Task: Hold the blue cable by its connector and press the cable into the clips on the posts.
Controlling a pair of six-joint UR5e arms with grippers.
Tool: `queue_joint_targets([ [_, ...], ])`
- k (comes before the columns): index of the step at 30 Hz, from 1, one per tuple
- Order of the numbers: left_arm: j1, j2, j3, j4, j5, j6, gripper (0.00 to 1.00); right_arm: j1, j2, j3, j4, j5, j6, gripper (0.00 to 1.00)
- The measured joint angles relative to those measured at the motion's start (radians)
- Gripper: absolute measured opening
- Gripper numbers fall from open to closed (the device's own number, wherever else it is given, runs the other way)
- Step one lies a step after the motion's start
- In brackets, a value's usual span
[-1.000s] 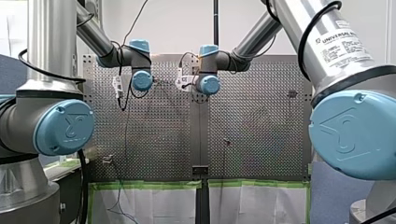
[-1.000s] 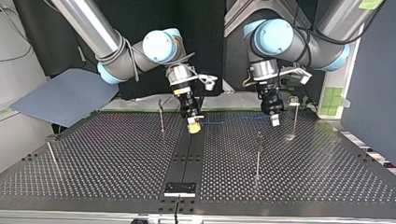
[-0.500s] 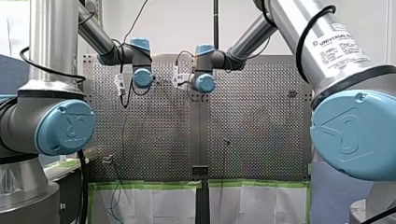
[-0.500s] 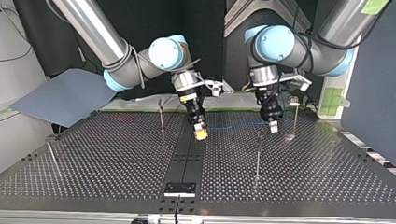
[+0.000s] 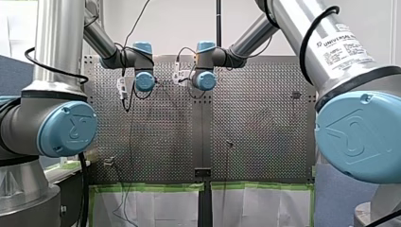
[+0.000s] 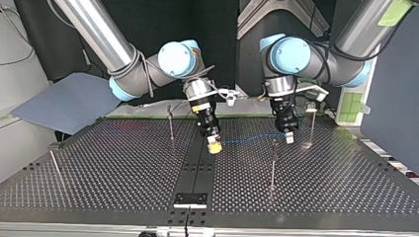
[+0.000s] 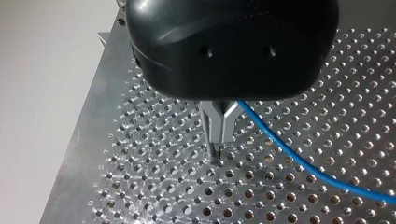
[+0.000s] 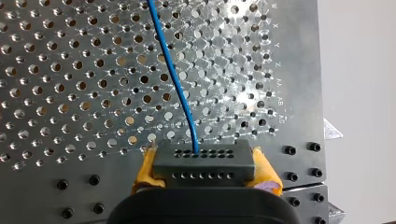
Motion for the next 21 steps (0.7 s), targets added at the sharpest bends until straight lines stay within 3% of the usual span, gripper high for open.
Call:
queue_joint_targets([
  [21, 0.040, -0.003, 0.032, -0.003, 0.075, -0.040, 0.00, -0.017, 0.022, 0.001, 0.004, -0.007, 0.016, 0.00],
])
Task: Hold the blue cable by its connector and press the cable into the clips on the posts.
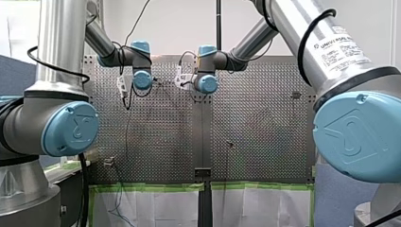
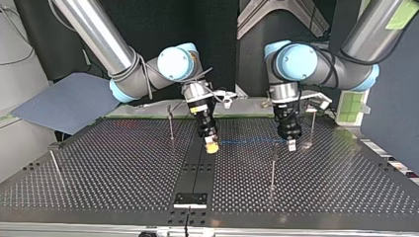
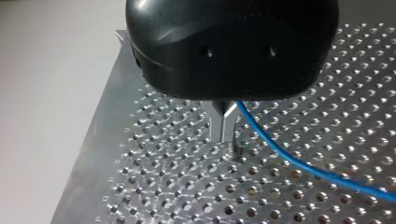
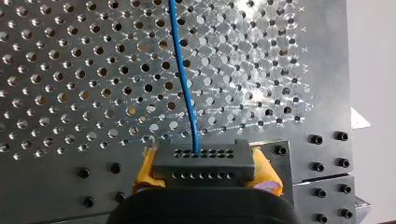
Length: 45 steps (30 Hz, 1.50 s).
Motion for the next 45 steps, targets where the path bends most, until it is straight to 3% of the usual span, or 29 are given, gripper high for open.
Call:
queue_joint_targets([
  [10, 0.030, -0.044, 0.042, -0.032, 0.030, -0.029, 0.00, -0.002, 0.008, -0.001, -0.001, -0.002, 0.000, 0.00],
  [17, 0.053, -0.055, 0.045, -0.021, 0.067, -0.042, 0.00, -0.008, 0.011, -0.001, -0.002, -0.005, 0.000, 0.00],
  [25, 0.072, -0.060, 0.054, -0.018, 0.098, -0.053, 0.00, -0.024, 0.016, -0.007, -0.004, -0.011, 0.000, 0.00],
  [36, 0.117, -0.092, 0.146, -0.060, 0.168, -0.112, 0.00, -0.053, 0.036, -0.020, -0.005, -0.023, 0.000, 0.00],
  [45, 0.157, -0.094, 0.160, -0.073, 0.207, -0.120, 0.00, -0.066, 0.056, -0.045, -0.005, -0.027, 0.000, 0.00],
])
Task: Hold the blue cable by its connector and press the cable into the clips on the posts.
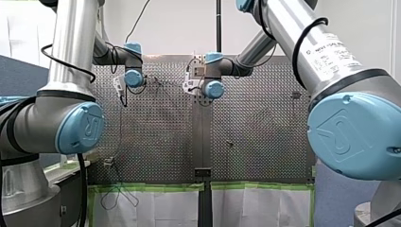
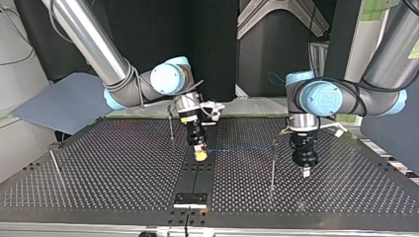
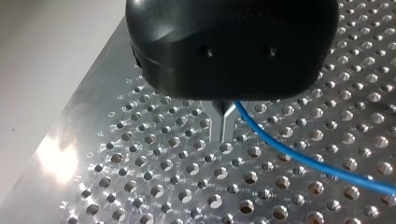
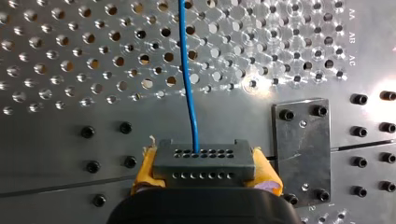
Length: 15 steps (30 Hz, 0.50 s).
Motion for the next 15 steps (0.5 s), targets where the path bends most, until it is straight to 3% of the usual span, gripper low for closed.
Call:
queue_joint_targets([
  [15, 0.009, -0.032, 0.001, -0.016, 0.042, 0.003, 0.00, -0.020, 0.005, -0.026, 0.000, -0.008, 0.007, 0.00],
])
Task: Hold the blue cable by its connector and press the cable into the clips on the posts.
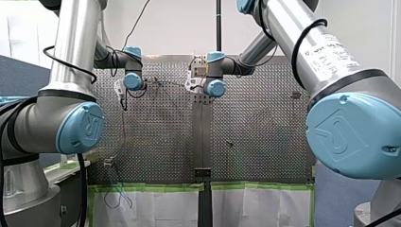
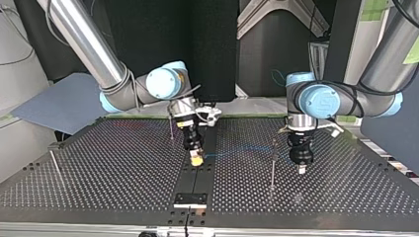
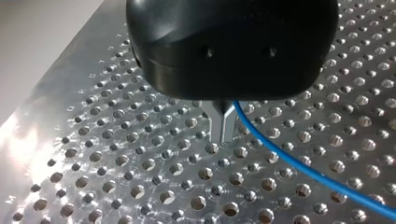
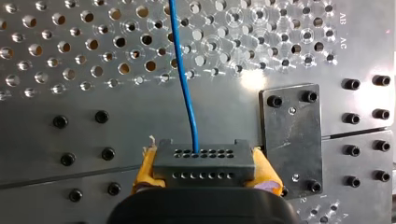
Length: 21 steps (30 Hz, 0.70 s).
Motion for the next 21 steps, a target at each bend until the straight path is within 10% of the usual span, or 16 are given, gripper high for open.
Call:
queue_joint_targets([
  [11, 0.005, -0.003, 0.002, 0.008, 0.000, -0.016, 0.00, -0.019, 0.002, -0.009, 0.008, -0.003, 0.000, 0.00],
  [13, 0.006, -0.003, 0.002, 0.003, -0.005, -0.016, 0.52, -0.021, 0.002, -0.009, 0.009, -0.006, 0.000, 0.00],
  [14, 0.006, -0.003, 0.002, -0.003, -0.011, -0.015, 0.52, -0.021, 0.002, -0.009, 0.009, -0.006, 0.000, 0.00],
  [16, 0.006, -0.003, 0.002, -0.014, -0.022, -0.013, 0.98, -0.022, 0.002, -0.009, 0.009, -0.008, 0.000, 0.00],
  [21, -0.004, -0.002, 0.001, -0.038, -0.048, 0.006, 0.98, -0.022, 0.003, -0.008, 0.009, -0.011, 0.000, 0.00],
])
